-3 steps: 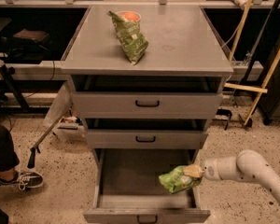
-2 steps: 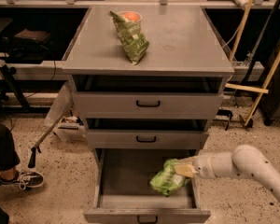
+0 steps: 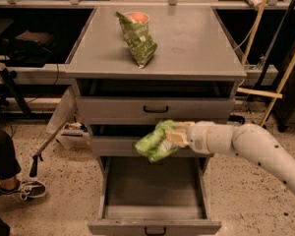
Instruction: Pick green rice chip bag from bottom drawer and place on counter
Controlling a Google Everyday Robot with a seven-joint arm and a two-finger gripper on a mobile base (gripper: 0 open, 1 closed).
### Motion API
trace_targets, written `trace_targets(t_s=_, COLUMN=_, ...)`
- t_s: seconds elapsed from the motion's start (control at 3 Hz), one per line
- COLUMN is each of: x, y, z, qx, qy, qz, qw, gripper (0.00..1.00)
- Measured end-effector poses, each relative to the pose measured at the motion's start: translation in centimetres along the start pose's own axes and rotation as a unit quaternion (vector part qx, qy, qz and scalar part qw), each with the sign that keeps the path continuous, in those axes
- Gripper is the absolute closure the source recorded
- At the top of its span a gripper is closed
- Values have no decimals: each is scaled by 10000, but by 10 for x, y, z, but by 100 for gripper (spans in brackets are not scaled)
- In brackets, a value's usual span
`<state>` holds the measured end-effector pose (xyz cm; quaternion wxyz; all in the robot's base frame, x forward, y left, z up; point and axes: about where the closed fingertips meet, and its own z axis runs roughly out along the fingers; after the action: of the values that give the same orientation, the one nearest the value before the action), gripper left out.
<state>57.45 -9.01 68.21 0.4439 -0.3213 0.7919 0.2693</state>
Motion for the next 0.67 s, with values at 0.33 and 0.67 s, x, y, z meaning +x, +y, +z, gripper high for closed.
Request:
trace_targets(t_s=0.33, x=-28, y=-11, z=-5, qx=301, qy=-330, qz=206, qw=9988, gripper=100)
trace_targets(t_s=0.67, x=-26, y=-11, z=-4, qx=284, qy=-324, qz=193, qw=9989, gripper=100)
